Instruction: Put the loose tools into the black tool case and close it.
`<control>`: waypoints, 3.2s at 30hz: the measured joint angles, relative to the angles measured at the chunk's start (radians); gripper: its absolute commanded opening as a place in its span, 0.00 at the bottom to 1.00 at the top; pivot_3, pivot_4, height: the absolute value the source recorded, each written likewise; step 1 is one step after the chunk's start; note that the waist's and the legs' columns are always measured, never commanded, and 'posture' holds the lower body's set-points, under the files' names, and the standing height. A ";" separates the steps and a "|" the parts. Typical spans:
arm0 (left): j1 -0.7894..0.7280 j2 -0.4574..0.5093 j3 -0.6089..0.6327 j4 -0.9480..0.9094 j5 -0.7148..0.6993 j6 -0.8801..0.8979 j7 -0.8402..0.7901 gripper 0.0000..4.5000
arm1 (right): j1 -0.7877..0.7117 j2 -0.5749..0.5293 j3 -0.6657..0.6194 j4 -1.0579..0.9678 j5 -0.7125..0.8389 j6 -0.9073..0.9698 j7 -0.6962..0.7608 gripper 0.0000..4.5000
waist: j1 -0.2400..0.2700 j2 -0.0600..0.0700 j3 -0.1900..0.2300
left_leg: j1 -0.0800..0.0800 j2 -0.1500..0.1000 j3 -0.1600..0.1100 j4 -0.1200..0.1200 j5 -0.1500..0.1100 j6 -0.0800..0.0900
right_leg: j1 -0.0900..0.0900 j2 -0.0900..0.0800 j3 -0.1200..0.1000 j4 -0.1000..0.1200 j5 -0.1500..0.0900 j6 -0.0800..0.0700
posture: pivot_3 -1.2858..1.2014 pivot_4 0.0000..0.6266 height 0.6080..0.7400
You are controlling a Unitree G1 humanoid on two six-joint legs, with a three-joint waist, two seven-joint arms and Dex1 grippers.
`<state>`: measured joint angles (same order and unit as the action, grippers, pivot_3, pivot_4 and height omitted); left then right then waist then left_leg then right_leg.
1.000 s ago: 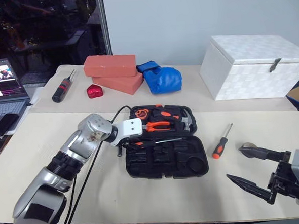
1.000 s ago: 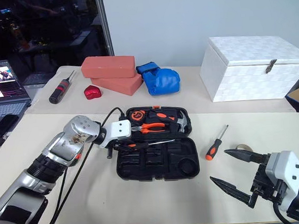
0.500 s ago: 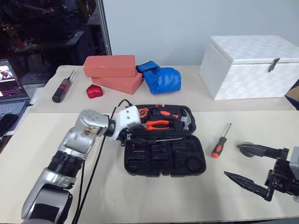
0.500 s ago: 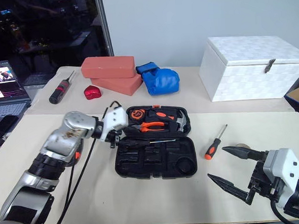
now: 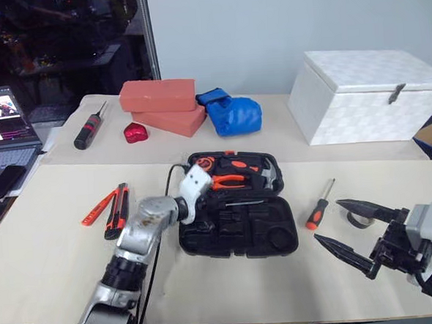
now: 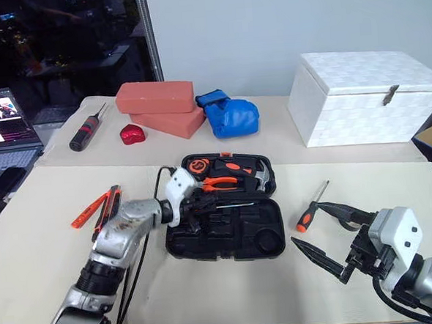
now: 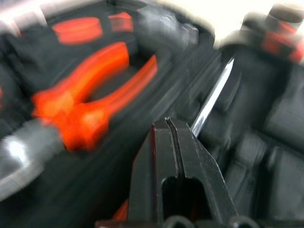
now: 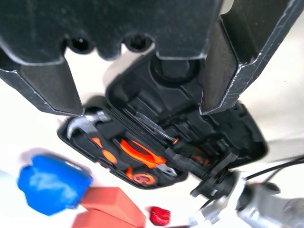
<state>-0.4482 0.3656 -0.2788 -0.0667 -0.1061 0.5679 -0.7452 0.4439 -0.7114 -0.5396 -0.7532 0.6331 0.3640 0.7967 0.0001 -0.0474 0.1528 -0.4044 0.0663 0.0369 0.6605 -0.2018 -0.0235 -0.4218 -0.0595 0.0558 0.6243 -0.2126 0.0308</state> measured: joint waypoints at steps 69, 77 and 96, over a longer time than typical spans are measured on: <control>0.222 0.433 0.391 -0.488 -0.701 0.130 -0.370 0.91 | -0.690 0.025 0.329 0.306 -0.231 0.953 -0.534 0.77 | -0.018 0.004 0.007 | -0.021 -0.015 -0.007 -0.001 0.003 0.013 | -0.015 0.001 0.016 0.002 -0.005 0.009 | 0.52 0.24 1.00; 0.211 0.429 0.364 -0.481 -0.699 0.111 -0.381 0.91 | -0.657 0.078 0.329 0.373 -0.268 0.921 -0.567 0.48 | -0.021 0.004 0.007 | -0.019 -0.015 -0.007 -0.001 0.003 0.013 | -0.013 0.001 0.017 0.002 -0.005 0.008 | 0.52 0.24 1.00; 0.441 0.458 0.486 -0.379 -0.645 -0.031 -0.439 0.91 | -0.981 -0.159 0.791 0.335 -0.342 0.294 0.093 0.20 | -0.049 0.006 0.012 | -0.015 -0.014 -0.009 -0.002 0.003 0.013 | -0.012 0.002 0.015 0.004 -0.006 0.004 | 0.52 0.24 1.00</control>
<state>-0.0070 0.8233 0.2075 -0.4456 -0.7516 0.5372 -1.1844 -0.5372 -0.8708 0.2516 -0.4177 0.2908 0.6576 0.8897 -0.0488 -0.0415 0.1648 -0.4191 0.0527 0.0277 0.6586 -0.1988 -0.0104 -0.4341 -0.0575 0.0705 0.6285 -0.2185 0.0352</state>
